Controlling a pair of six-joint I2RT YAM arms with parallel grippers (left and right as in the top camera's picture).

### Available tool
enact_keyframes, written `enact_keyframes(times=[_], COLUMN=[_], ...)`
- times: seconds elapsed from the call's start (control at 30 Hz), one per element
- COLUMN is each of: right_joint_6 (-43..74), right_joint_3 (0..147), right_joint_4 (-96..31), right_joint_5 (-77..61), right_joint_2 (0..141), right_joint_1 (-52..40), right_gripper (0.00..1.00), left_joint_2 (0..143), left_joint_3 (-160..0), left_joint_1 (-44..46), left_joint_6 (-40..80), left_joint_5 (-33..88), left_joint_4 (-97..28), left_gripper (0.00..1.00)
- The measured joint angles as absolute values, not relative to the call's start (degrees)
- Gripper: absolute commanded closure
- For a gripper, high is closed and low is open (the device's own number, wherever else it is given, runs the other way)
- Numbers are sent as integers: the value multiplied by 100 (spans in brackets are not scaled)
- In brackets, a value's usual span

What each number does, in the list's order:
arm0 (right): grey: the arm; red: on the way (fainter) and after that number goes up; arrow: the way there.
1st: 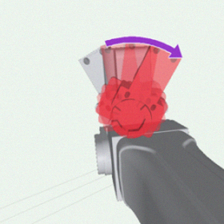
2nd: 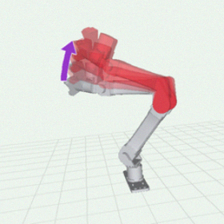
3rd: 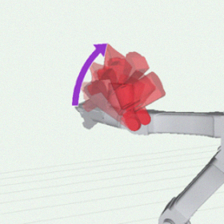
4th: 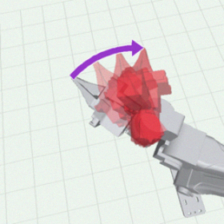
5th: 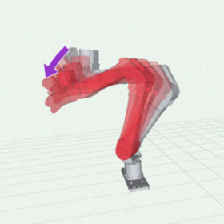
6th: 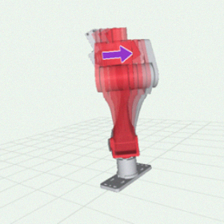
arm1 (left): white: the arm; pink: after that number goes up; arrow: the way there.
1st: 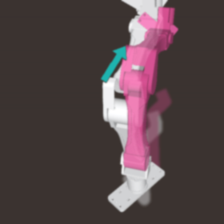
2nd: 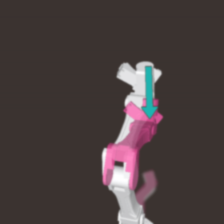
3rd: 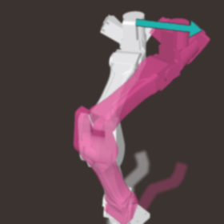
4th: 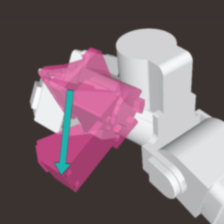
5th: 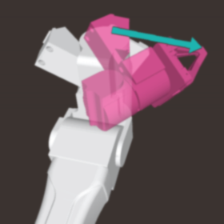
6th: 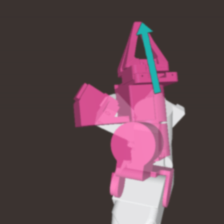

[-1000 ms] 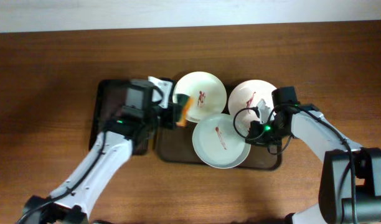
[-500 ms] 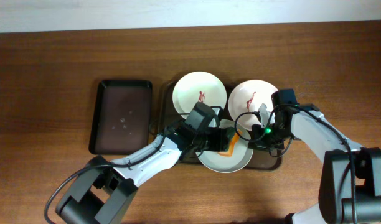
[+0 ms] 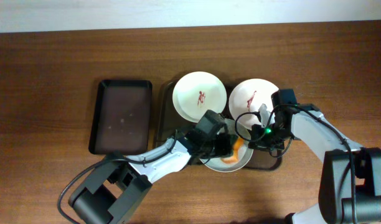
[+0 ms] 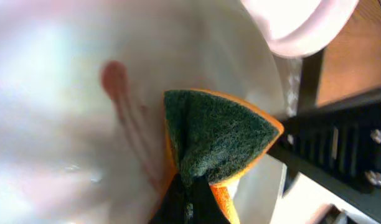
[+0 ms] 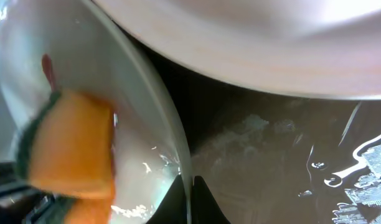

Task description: Clean dirty plates on tray and stack at the side

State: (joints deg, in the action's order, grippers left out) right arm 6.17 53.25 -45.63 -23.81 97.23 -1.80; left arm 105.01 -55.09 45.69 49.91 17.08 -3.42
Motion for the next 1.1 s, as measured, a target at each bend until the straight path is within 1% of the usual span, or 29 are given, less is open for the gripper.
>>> enact_keyframes(times=[0.13,0.3,0.4,0.47,0.5,0.57,0.67,0.77,0.83,0.87,0.93,0.97,1.03,1.1], right_joint_6=[626,624,628,628,626,620,620,578,558,552,508,443,427,438], right_joint_3=[5325,5325,5328,5328,5328,5328,5332,5332,5332,5332,5332,5336,5336,5336], right_joint_4=[-4617,-4633,-4630,-4633,-4635,-4657,-4668,-4635,-4633,-4628,-4611,-4584,-4584,-4563], right_joint_5=[-2383,-2386,-2386,-2383,-2383,-2377,-2340,-2342,-2338,-2335,-2314,-2246,-2049,-1380], right_joint_2=[9725,9723,9723,9723,9723,9723,9723,9723,9660,9465,9085,8680,8377,7955], right_joint_1=[-180,-178,-180,-180,-178,-180,-180,-180,-180,-180,-180,-180,-180,-220], right_gripper=[96,96,96,96,96,96,96,96,96,96,96,96,96,96], left_joint_2=[10501,10503,10503,10501,10464,10068,9129,8676,8656,8656,8656,8656,8656,8678], left_joint_3=[-5509,-5509,-5509,-5509,-5513,-5507,-5520,-5531,-5531,-5531,-5531,-5531,-5531,-5531], left_joint_1=[4521,4110,4025,3955,3948,3929,3763,3232,2740,2351,1907,1627,1258,867], left_joint_6=[4838,4772,4751,4563,4440,4075,3603,3437,3282,3041,2473,2091,1673,1356], left_joint_5=[1068,663,696,934,987,985,604,392,336,290,270,255,209,156], left_joint_4=[-318,-318,-325,-340,-425,-996,-1802,-2499,-2816,-2945,-2952,-2954,-2954,-2950], left_gripper=[100,100,100,100,100,100,100,100,100,100,100,100,100,100])
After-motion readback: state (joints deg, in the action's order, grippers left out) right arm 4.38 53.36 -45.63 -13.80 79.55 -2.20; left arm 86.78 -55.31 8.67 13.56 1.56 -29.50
